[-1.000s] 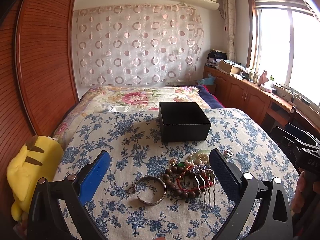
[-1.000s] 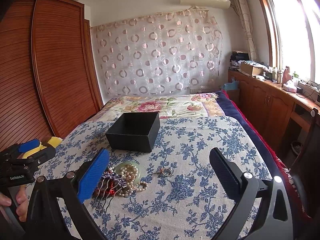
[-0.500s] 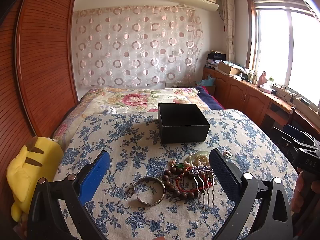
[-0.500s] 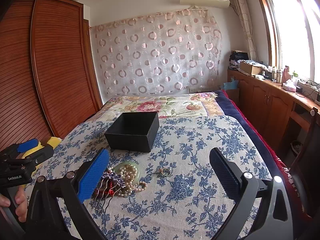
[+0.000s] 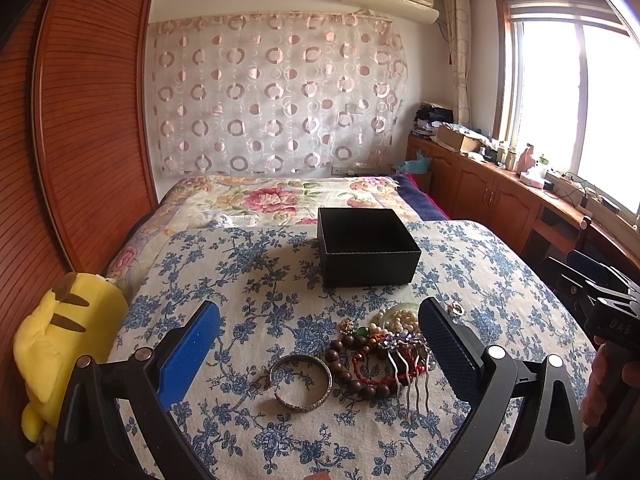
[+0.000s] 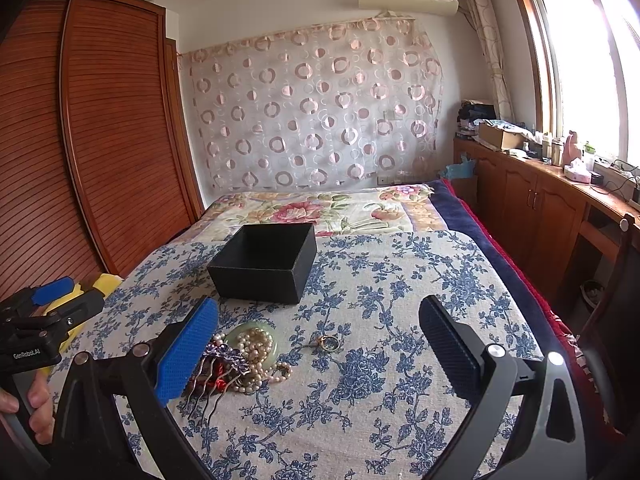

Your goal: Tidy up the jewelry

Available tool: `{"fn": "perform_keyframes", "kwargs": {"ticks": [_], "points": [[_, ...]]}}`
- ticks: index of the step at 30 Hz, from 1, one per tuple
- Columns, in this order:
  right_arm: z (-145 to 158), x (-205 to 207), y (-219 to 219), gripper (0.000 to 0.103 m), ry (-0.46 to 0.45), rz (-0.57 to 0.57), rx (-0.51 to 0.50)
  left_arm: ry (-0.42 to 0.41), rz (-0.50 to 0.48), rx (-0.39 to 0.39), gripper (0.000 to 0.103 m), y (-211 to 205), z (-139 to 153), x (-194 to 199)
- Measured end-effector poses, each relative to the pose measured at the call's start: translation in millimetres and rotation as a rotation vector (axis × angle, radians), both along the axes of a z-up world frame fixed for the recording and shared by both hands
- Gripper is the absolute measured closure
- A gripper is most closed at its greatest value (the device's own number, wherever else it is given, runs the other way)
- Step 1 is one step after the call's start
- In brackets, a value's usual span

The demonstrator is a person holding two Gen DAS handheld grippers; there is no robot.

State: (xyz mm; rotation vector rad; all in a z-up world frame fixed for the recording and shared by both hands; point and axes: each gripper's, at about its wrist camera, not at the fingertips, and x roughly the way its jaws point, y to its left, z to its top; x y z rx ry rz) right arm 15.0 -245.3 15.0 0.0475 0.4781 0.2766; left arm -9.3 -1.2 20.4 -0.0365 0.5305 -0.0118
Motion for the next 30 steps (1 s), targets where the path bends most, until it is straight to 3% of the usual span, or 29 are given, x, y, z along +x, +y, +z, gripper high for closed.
{"fn": "perform_keyframes", "kwargs": {"ticks": [24, 30], "points": [[0.6, 0.0, -0.6, 0.002, 0.002, 0.001, 0.000, -0.006, -0.005, 0.000, 0.007, -1.0, -0.7, -3.8], [-6.5, 4.1, -3.3, 0.002, 0.019, 0.009, -0.006, 0.044, -0.016, -0.007, 0.007, 0.5, -14.8, 5.6]]}}
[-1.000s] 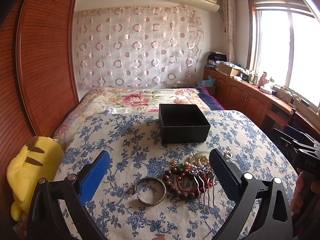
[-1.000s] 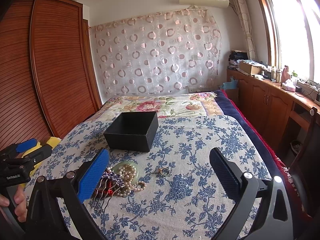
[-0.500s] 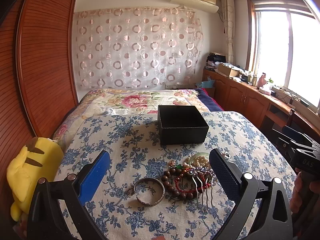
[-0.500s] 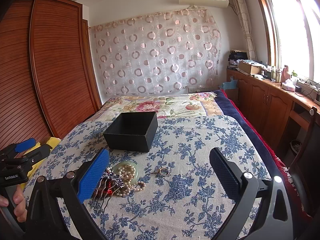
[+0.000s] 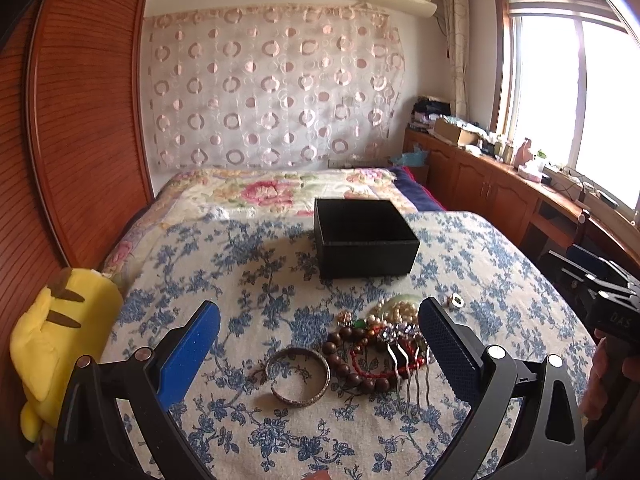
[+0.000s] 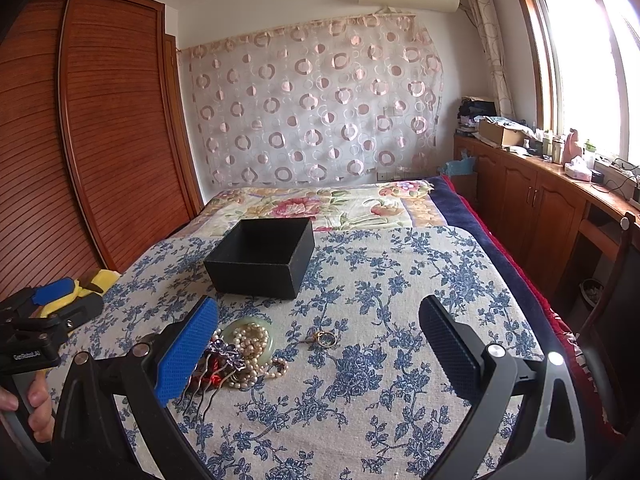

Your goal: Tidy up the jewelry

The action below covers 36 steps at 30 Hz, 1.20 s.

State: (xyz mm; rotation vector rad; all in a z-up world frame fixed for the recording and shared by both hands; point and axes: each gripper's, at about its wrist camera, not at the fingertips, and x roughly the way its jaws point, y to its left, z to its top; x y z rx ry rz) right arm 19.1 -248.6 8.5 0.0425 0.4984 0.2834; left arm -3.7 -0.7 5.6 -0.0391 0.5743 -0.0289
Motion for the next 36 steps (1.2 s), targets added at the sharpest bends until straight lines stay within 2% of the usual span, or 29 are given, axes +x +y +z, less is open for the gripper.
{"fn": "perform_keyframes", "kwargs": {"ticks": [13, 21, 28, 36], "points": [[-25.1, 1.5, 4.6, 0.003, 0.056, 0.114, -0.025, 0.126, -0.057, -0.005, 0.007, 0.2, -37.3, 20.3], [-47.0, 5.0, 4.3, 0.003, 0.131, 0.166, -0.058, 0.190, -0.139, 0.013, 0.007, -16.0, -51.0, 35.8], [-60.2, 6.6, 0.5, 0.003, 0.162, 0.178, -0.086, 0.213, -0.226, 0.031, 0.007, -32.0, -53.5, 48.3], [-64.9, 7.7, 0.2, 0.003, 0.171, 0.189, -0.106, 0.280, -0.316, 0.048, 0.031, -56.4, -65.4, 66.8]]}}
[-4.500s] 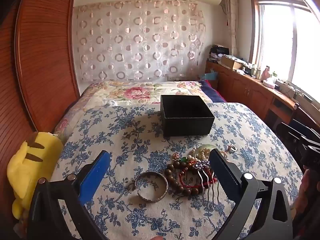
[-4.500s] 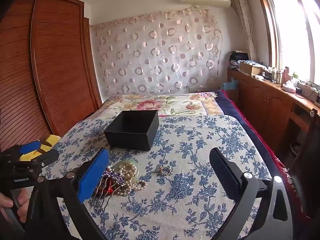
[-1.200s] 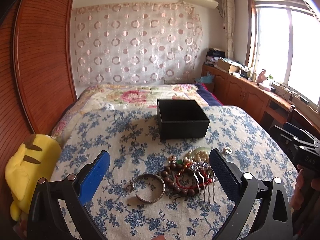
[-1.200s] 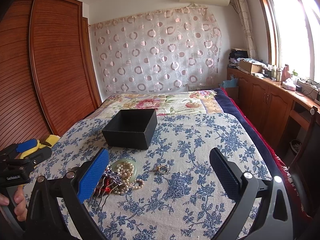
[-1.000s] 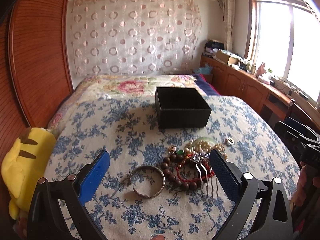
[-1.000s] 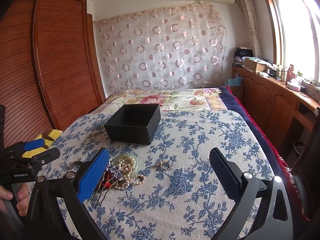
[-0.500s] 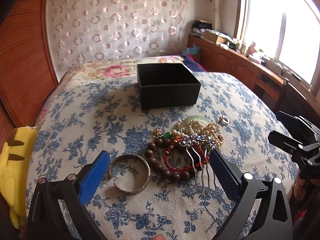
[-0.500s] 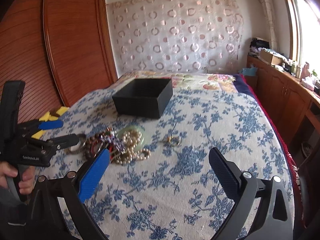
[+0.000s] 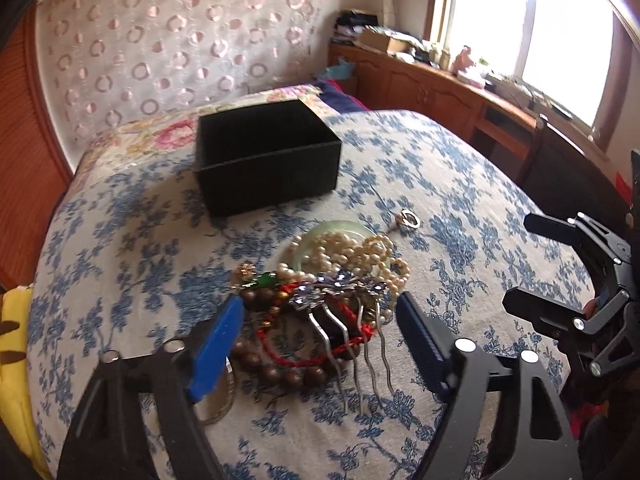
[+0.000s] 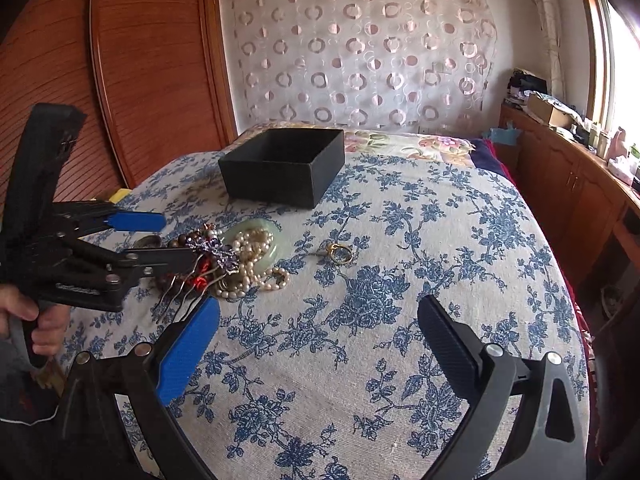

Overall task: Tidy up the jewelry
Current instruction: 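Lower the left tool onto the silver crystal hair comb and close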

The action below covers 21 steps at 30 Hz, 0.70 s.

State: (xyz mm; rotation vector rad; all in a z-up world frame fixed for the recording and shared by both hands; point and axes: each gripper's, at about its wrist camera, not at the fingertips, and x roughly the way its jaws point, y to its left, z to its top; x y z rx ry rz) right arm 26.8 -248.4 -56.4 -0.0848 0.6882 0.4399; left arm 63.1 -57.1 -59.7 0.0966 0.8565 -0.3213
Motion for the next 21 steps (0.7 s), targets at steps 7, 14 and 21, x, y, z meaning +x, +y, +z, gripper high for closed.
{"fn": "perform_keyframes", "kwargs": {"ticks": [7, 14, 21], "points": [[-5.2, 1.0, -4.8, 0.003, 0.008, -0.001, -0.006, 0.036, -0.046, 0.071, 0.032, -19.4, -10.0, 10.8], [-7.2, 1.2, -6.8, 0.003, 0.014, -0.001, -0.004, 0.045, -0.044, 0.117, 0.032, -25.2, -18.6, 20.2], [-9.9, 0.3, -3.5, 0.003, 0.014, 0.007, -0.011, -0.004, -0.058, 0.176, 0.045, -31.2, -19.0, 13.7]]}}
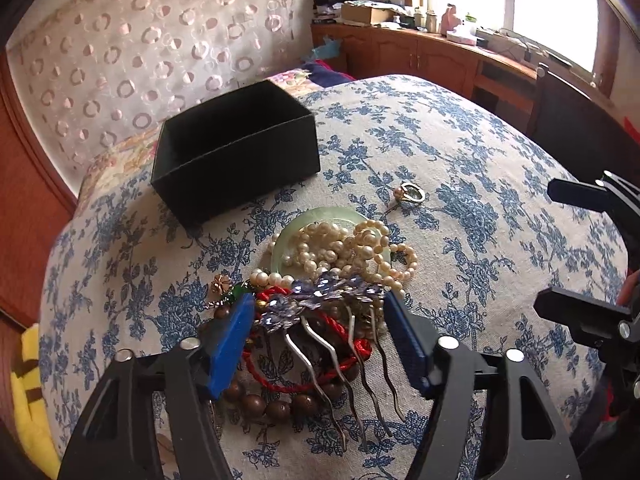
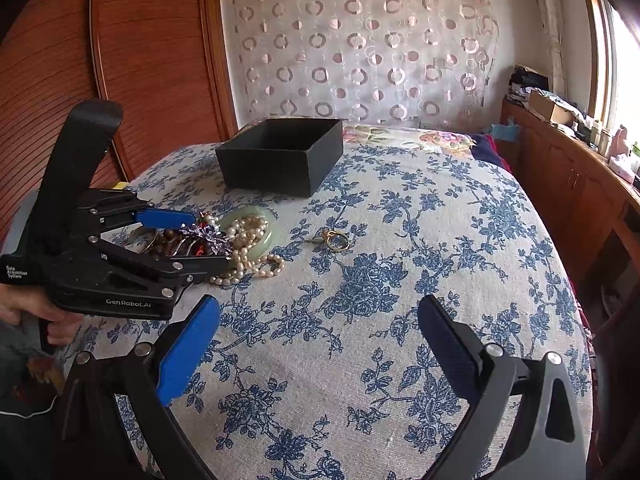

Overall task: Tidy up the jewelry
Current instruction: 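Lower the left tool onto the silver crystal hair comb and close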

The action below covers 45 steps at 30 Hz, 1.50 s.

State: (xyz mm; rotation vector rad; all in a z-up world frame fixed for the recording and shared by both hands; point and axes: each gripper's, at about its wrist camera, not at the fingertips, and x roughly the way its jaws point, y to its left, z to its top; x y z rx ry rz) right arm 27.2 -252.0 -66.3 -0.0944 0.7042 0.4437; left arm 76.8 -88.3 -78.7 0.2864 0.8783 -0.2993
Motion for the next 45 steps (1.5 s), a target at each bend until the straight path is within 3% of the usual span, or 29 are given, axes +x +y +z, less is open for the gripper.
{"fn": "perform_keyframes", "kwargs": {"ticks": [4, 5, 7, 10, 21, 28, 32, 35, 38, 41, 43, 45], "points": [[-0.9, -0.1, 0.0, 0.003, 0.002, 0.001, 0.002, -0.004, -0.002, -0.025, 0.047, 5.2, 1.7, -4.1], [-0.8, 0.2, 1.1, 0.003, 0.003, 0.001, 0.001, -0.006, 0.000, -0.035, 0.052, 7.3, 2.3, -4.6], [-1.5, 1.0, 2.0, 0.003, 0.005, 0.003, 0.000, -0.014, 0.021, -0.063, 0.078, 15.6, 6.2, -6.6], [-1.9, 2.4, 4.0, 0.003, 0.008, 0.008, 0.000, 0.001, 0.043, -0.128, 0.078, 29.8, 9.9, -7.3], [-1.4, 1.4, 9.1, 0.003, 0.005, 0.019, -0.010, -0.006, 0.065, -0.148, 0.085, 36.9, 12.8, -12.2], [-2.0, 1.7, 9.1, 0.003, 0.004, 0.016, -0.007, -0.027, 0.051, -0.133, 0.049, 21.8, 18.7, -10.4], [-2.6, 1.8, 7.1, 0.003, 0.004, 0.014, -0.001, -0.001, 0.051, -0.069, 0.045, 9.2, 6.2, -1.3], [-2.2, 1.3, 5.0, 0.003, 0.003, 0.013, 0.004, 0.014, 0.051, -0.029, 0.036, 4.2, -3.5, 1.3], [-1.8, 1.3, 3.4, 0.003, 0.007, 0.012, 0.007, 0.031, 0.052, -0.044, 0.035, 6.8, -7.1, 1.9], [-1.3, 0.6, 3.4, 0.003, 0.008, 0.013, 0.008, 0.032, 0.041, -0.059, 0.046, 9.1, -7.0, -0.7], [-0.7, 0.4, 4.1, 0.003, 0.008, 0.015, 0.007, 0.026, 0.041, -0.072, 0.064, 12.3, -5.1, -4.5], [-0.7, 1.1, 4.7, 0.003, 0.006, 0.016, 0.007, 0.022, 0.042, -0.092, 0.074, 17.2, -3.0, -9.0]]}}
